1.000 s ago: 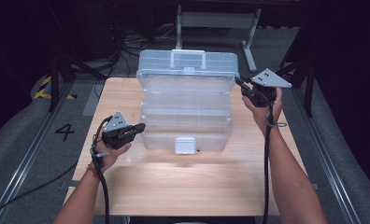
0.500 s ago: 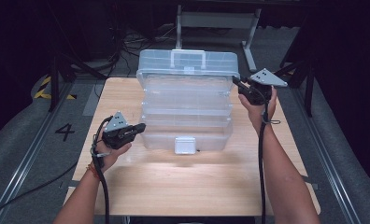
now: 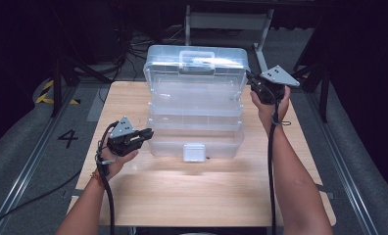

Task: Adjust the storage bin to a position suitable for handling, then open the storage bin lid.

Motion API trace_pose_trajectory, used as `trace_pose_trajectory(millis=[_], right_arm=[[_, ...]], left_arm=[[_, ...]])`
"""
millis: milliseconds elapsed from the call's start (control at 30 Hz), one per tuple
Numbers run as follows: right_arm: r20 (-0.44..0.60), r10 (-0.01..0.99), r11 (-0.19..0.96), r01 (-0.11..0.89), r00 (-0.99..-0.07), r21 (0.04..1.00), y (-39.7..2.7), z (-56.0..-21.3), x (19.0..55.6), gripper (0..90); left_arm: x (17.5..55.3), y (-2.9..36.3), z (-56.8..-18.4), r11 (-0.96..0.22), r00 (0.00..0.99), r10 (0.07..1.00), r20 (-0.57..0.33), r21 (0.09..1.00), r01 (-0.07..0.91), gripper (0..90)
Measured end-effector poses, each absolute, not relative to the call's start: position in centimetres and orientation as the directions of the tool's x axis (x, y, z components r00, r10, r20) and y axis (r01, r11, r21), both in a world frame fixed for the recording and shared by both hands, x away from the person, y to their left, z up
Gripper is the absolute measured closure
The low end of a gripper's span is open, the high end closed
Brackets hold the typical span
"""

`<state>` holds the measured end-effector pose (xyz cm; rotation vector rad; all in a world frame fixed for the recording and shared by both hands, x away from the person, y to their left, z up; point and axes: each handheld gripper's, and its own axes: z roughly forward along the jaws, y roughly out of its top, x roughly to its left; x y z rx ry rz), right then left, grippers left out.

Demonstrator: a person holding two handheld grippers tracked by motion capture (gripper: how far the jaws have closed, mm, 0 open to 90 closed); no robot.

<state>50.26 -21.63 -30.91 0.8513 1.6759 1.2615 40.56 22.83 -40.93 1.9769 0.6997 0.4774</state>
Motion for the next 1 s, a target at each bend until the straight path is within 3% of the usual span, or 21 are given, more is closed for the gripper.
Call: trace_pose_trajectory(millis=[400, 800, 1000], right_arm=[[-0.215, 0.890, 0.252, 0.041, -0.402, 0.967, -21.6, -30.7, 51.1, 85.2], [-0.223, 0.884, 0.263, 0.043, -0.411, 0.964, -21.7, -30.5, 51.5, 85.2], [-0.219, 0.882, 0.263, 0.050, -0.417, 0.963, -21.7, -30.4, 51.7, 85.2]], left_arm=[[40.2, 23.4, -40.8, -0.371, 0.755, 0.654, 0.039, 0.887, 0.275, 74.8], [38.0, 25.7, -40.8, -0.453, 0.759, 0.647, 0.069, 0.836, 0.310, 29.2], [36.4, 26.3, -43.4, -0.553, 0.765, 0.637, 0.093, 0.747, 0.370, 25.0]])
